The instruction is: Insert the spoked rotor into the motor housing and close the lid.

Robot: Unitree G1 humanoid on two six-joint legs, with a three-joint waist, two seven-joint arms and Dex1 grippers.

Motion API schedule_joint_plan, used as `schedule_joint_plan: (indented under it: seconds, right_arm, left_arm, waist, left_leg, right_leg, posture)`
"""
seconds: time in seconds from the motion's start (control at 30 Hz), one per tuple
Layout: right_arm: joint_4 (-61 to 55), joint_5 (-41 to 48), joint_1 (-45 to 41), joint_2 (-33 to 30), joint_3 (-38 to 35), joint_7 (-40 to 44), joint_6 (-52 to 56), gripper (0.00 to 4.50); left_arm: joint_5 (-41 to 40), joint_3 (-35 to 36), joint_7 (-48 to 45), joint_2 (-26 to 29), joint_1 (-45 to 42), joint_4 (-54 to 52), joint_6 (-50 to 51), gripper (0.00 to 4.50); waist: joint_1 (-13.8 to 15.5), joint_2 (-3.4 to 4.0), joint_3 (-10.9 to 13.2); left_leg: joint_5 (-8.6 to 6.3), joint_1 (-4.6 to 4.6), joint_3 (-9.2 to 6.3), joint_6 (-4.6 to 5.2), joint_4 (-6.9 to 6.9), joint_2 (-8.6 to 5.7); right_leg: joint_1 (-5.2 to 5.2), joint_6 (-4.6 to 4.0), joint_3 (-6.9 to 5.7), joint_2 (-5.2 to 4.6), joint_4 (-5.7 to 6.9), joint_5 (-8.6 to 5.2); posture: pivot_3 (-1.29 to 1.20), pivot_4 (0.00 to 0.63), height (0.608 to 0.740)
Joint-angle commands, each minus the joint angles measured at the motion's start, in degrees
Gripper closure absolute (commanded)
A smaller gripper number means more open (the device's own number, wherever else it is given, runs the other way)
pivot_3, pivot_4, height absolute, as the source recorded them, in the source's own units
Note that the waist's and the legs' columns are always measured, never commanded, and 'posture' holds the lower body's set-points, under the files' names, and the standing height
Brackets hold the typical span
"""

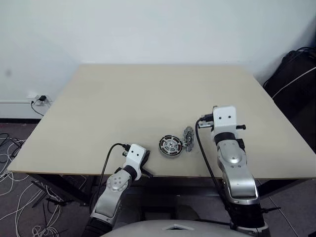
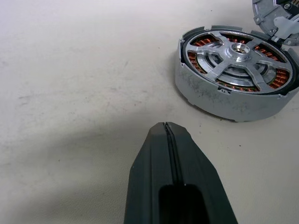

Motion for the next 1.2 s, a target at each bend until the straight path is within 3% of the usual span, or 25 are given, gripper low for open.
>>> schedule_joint_plan:
  seconds: [0.03,0.43,0.9,1.2]
  right_arm:
    - [-0.26,-2.12,0.53,-1.61,0.86,1.25,1.39,4.43]
    - [-3.23,0.01,4.50,-9.52,7.33,17.55,18.91,4.43]
    - [-8.29,8.49,4.34,-8.04,11.04,25.28,8.95,4.43]
    - [-2.02,8.47,2.63,-6.10,13.30,24.47,7.37,4.43]
  left_arm:
    - [0.35,-0.33,0.27,-0.05,-1.13,-0.42,-0.52,4.50]
    - [0.28,-0.31,0.09,0.38,-1.00,-0.69,-0.43,4.50]
    - [0.09,-0.13,-0.24,0.68,-0.57,-1.20,-0.38,4.50]
    - [0.04,-0.03,-0.12,0.82,-0.09,-1.91,0.01,4.50]
  waist:
    - [-0.01,0.00,0.00]
    - [0.16,-0.06,0.03]
    - [0.07,-0.26,0.16]
    - [0.16,-0.28,0.17]
  left_leg:
    - [0.00,0.00,0.01,0.00,0.01,0.00]
    - [0.03,0.00,0.01,0.11,0.10,0.00]
    - [-0.06,0.00,0.00,-0.03,0.11,0.03]
    - [-0.06,0.00,-0.01,-0.03,0.11,0.03]
  right_leg:
    - [0.01,-0.01,0.03,0.00,0.00,-0.01]
    - [0.07,0.01,0.00,-0.04,-0.03,-0.03]
    - [0.08,0.28,-0.03,-0.03,-0.07,0.10]
    - [0.09,0.30,-0.04,-0.05,-0.08,0.12]
  posture:
    - [0.00,0.000,0.740]
    - [0.00,0.000,0.740]
    - [0.00,0.000,0.740]
    - [0.00,0.000,0.740]
